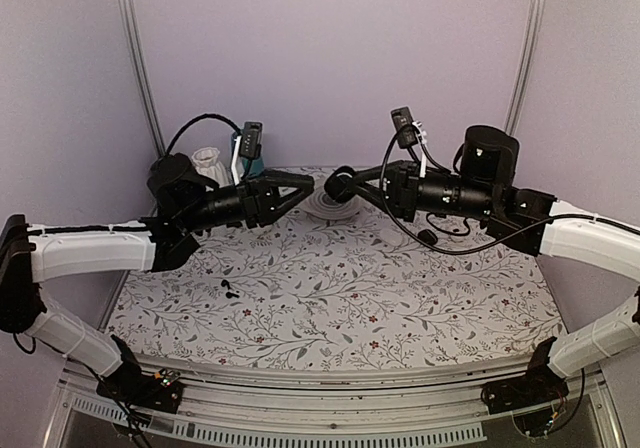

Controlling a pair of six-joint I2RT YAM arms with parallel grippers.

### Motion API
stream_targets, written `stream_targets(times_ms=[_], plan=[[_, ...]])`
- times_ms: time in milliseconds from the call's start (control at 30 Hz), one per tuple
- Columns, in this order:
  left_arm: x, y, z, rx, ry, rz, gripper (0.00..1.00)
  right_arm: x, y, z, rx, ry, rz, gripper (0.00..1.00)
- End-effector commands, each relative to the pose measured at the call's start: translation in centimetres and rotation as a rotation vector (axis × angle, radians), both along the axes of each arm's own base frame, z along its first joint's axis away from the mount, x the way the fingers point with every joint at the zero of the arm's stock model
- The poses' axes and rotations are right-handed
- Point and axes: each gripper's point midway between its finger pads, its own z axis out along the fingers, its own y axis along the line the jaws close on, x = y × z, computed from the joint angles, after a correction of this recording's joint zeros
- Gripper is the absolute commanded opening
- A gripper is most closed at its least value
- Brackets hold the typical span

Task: Insert the wireless bluetooth earbuds into the charging case
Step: Pass from the left arm to the right, then pass from the right arm to the left

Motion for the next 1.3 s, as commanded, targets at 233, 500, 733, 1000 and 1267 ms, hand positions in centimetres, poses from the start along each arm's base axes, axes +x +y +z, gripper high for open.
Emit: stream_targets(times_ms=[233, 500, 733, 1000, 1267], plan=[[-3.3, -1.4, -2.1, 0.330, -0.188, -0.313, 0.50, -4.0, -0.6, -1.2, -0.268, -0.088, 0.218, 0.03], [-4.5, -2.6, -3.0, 0.388, -0.181, -0.408, 0.46, -3.8, -0.3, -2.6, -0.355, -0.077, 0.249, 0.03], [-5.3, -3.6, -3.2, 0.400, -0.182, -0.444, 0.44, -3.7, 0.6, -3.4, -0.403, -0.070, 0.267, 0.03], [-5.6, -4.3, -3.9, 0.425, -0.171, -0.461, 0.41, -3.6, 1.2, -4.1, -0.439, -0.064, 0.271, 0.03], [-6.1, -4.7, -4.4, 0.429, -0.166, -0.486, 0.31, -3.3, 1.3, -4.4, -0.460, -0.066, 0.259, 0.03]])
